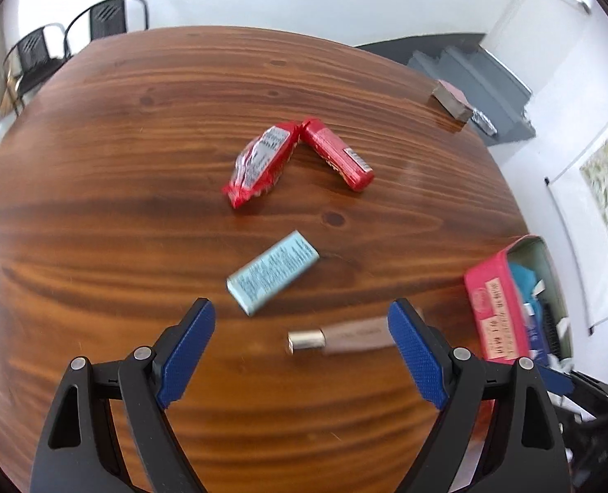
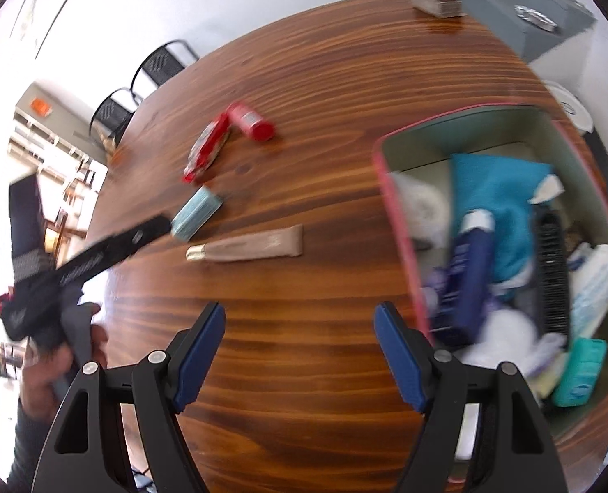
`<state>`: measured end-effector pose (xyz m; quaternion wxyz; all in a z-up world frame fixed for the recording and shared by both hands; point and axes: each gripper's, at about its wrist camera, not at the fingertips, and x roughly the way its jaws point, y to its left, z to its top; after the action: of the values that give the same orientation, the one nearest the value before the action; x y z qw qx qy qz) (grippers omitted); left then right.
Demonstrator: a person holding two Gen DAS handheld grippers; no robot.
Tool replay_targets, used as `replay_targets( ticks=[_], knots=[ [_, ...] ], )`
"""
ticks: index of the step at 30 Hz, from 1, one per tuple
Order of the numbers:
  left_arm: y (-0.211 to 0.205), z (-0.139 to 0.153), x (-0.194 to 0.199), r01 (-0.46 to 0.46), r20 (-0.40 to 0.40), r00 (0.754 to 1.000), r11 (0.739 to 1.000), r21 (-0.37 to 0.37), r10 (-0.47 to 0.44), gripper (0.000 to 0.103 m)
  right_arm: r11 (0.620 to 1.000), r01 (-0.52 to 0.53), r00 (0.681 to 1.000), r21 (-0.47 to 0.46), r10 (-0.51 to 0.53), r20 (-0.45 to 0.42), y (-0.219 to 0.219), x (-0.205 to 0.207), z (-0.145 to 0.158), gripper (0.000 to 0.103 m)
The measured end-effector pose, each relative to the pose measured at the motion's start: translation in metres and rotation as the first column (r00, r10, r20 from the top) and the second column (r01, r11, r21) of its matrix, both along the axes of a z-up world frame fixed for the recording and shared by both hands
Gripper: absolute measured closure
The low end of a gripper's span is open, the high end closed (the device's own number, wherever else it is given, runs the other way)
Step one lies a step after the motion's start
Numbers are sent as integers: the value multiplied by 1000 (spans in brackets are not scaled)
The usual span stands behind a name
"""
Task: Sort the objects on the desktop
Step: 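Move both open tools over the light-blue box and beige tube, then grasp the light-blue box with the left tool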
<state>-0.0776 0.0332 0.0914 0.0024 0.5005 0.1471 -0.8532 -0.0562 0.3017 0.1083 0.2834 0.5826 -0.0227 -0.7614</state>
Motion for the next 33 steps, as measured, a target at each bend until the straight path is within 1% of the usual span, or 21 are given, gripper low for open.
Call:
replay_targets(
  ticks=[4, 9, 12, 16, 17, 21, 24, 26, 27, 31, 33],
  knots=[
    [0, -10, -17, 58, 11, 998, 997, -44, -58, 14, 999, -37, 999, 8, 36, 29, -20, 5, -10, 24],
    [-1, -24, -30, 117, 31, 993, 992, -54, -115, 14, 998, -63, 996, 19, 61, 63, -39, 7, -23, 24],
    [-1, -29, -34, 122, 45, 992, 991, -46, -119, 14, 998, -65, 994, 26, 62, 85, -47, 5, -31, 24],
    [-7, -34, -38, 101, 52, 994, 995, -25, -99, 16, 997, -72, 992, 35, 68, 104, -57, 2, -39, 24],
    [-8, -35, -37, 100, 52, 994, 995, -21, -99, 20, 997, -74, 992, 37, 70, 106, -59, 2, -41, 24],
    [-10, -41, -37, 112, 75, 991, 993, -27, -110, 27, 996, -83, 989, 45, 76, 123, -69, 2, -48, 24],
    [-10, -44, -35, 138, 77, 988, 990, -24, -136, 41, 995, -89, 989, 49, 83, 124, -75, 1, -50, 24],
    [-9, -44, -34, 146, 79, 987, 988, -45, -143, 55, 994, -93, 988, 52, 86, 125, -78, 1, -52, 24],
    [-8, -44, -33, 152, 76, 986, 987, -58, -147, 57, 994, -94, 988, 53, 87, 125, -79, 0, -53, 24],
    [-11, -43, -32, 165, 73, 984, 985, -46, -161, 68, 994, -94, 988, 61, 86, 128, -83, -3, -57, 24],
    [-13, -43, -30, 168, 72, 984, 985, -46, -165, 69, 994, -92, 988, 64, 83, 130, -81, -5, -59, 24]
  ],
)
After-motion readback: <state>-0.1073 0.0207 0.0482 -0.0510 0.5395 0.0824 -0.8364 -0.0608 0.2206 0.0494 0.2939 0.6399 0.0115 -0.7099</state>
